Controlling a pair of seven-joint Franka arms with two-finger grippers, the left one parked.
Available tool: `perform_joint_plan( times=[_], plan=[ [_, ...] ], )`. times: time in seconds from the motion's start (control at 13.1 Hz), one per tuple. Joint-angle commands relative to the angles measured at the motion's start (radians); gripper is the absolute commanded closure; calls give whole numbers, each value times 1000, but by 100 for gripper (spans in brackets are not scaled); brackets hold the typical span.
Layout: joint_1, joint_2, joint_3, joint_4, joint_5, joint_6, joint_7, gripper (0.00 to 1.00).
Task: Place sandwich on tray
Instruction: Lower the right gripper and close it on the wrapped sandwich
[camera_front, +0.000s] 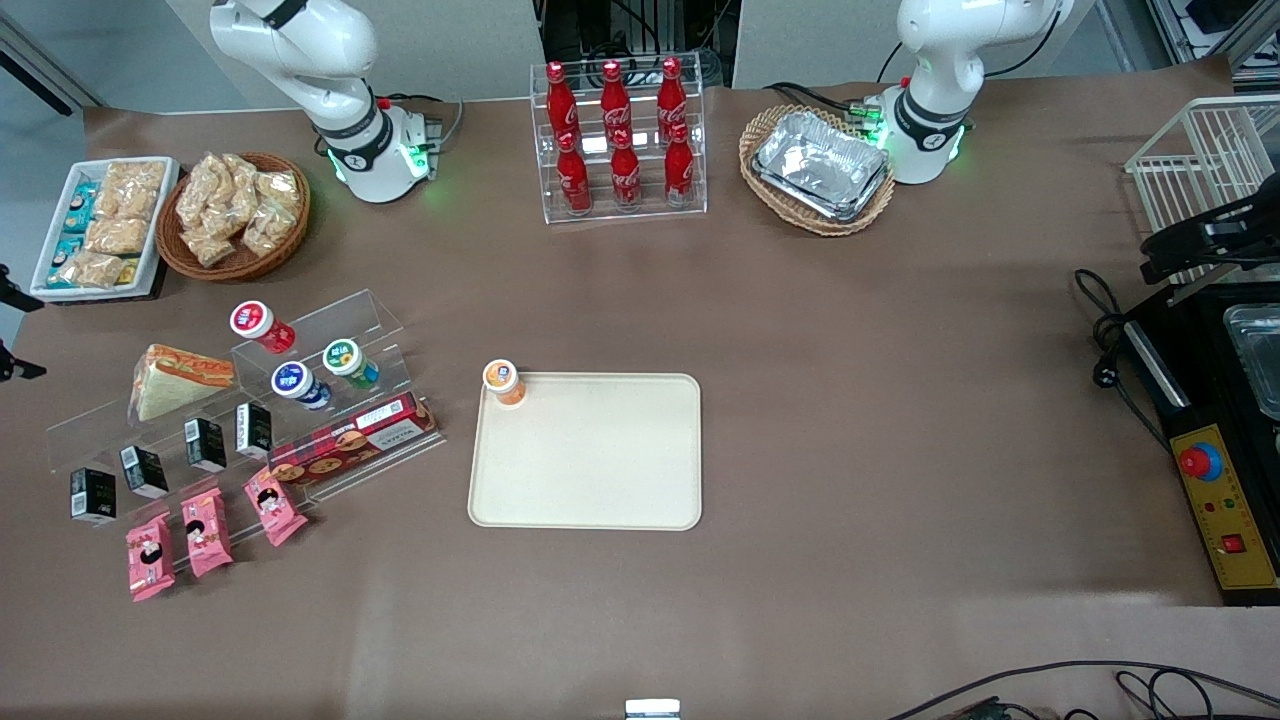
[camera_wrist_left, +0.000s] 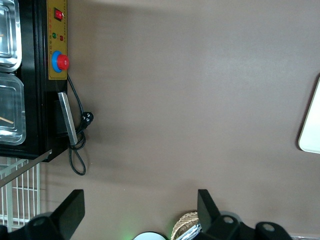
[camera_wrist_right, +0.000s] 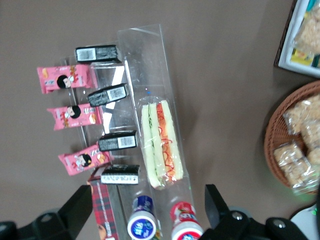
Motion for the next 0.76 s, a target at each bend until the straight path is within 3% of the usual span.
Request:
perform_joint_plan(
  times=[0.0,0.23,0.69],
  plan=[
    [3,-4,7,-89,16,83,139,0],
    [7,22,11,-136,20,110,208,0],
    [34,2,17,-316,20,313,247,0]
  ],
)
